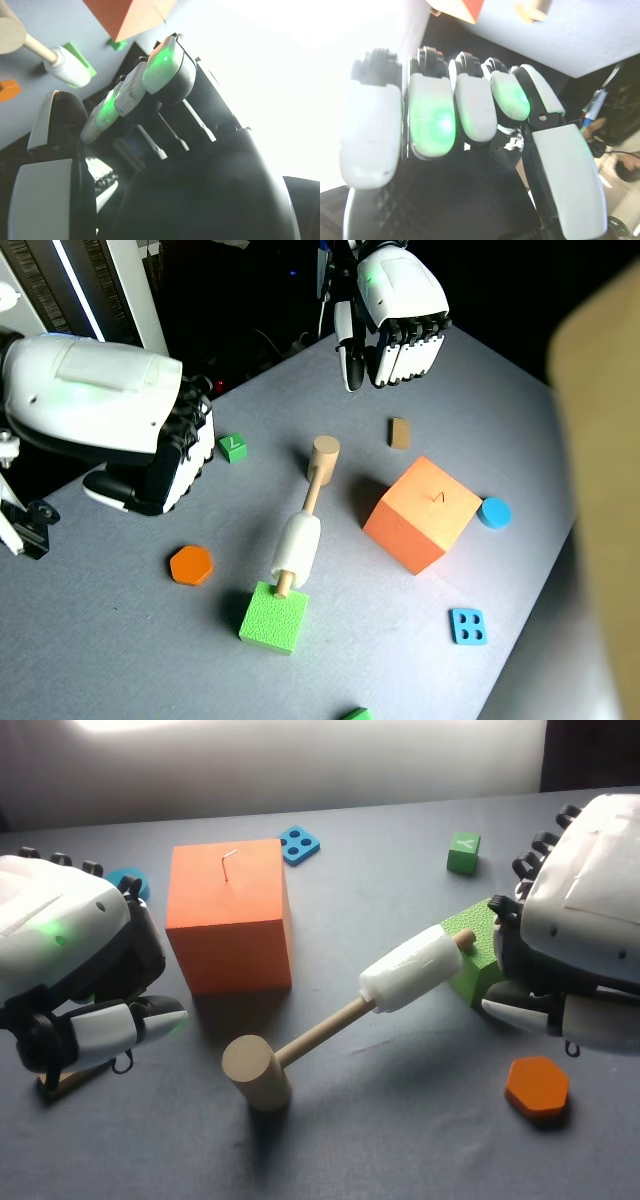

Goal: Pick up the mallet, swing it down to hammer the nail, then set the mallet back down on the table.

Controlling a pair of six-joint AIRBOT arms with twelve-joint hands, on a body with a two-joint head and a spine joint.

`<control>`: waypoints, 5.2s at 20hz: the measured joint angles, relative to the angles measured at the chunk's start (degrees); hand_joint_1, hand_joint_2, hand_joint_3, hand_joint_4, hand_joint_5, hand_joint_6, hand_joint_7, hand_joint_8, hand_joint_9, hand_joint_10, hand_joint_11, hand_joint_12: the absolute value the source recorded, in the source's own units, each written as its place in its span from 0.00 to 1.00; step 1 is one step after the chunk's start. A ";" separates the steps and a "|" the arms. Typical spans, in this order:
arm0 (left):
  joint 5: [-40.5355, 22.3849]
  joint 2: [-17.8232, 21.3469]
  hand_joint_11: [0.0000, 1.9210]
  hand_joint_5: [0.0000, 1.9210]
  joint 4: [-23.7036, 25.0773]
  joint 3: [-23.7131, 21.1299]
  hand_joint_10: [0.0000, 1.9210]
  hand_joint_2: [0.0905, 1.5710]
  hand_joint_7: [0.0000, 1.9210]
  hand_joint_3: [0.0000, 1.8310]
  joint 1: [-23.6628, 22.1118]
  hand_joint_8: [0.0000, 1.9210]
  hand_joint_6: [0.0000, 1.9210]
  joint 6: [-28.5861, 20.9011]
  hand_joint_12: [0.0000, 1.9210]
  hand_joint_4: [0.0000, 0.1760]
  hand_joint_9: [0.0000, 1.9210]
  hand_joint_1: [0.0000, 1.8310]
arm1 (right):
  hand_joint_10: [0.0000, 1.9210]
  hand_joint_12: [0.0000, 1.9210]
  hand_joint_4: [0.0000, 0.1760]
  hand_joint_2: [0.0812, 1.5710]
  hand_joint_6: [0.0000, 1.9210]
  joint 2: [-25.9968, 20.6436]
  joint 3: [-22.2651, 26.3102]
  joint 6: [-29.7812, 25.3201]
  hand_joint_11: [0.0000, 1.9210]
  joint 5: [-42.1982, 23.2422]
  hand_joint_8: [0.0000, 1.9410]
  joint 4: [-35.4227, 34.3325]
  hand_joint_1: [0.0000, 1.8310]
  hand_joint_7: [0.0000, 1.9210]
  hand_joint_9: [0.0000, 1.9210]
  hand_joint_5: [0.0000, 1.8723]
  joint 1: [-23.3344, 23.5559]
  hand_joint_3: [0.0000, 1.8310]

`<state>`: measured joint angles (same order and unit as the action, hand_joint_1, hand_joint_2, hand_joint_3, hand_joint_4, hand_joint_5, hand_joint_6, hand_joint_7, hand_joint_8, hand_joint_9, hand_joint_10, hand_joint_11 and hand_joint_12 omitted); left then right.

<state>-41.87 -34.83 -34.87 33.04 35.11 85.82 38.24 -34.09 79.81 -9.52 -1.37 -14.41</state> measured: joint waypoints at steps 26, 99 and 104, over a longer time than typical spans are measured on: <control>5.66 -1.53 0.00 0.04 32.15 12.22 0.00 0.77 0.03 0.00 5.16 0.00 0.00 -29.07 0.02 0.00 0.02 0.00 | 0.00 0.00 0.00 0.62 0.00 8.41 -10.54 8.92 0.00 19.32 0.00 -14.60 0.71 0.00 0.00 0.00 5.31 0.00; 1.44 -17.22 0.01 0.04 27.10 28.44 0.00 0.77 0.03 0.00 9.46 0.00 0.00 -34.51 0.01 0.00 0.02 0.00 | 0.06 0.66 0.00 0.64 0.02 44.76 -34.64 -67.63 0.04 37.55 0.02 48.81 0.70 0.34 0.33 0.30 0.72 0.00; 1.42 -17.22 0.01 0.03 27.12 28.44 0.00 0.77 0.02 0.00 9.46 0.00 0.00 -34.53 0.01 0.00 0.01 0.00 | 0.58 0.82 0.00 0.73 0.52 44.17 -34.45 -67.63 0.24 36.61 0.56 48.81 0.66 0.44 0.33 0.41 1.31 0.01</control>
<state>-40.45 -52.05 -7.75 61.47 44.58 51.29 82.41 -68.53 12.19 27.09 47.44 -13.10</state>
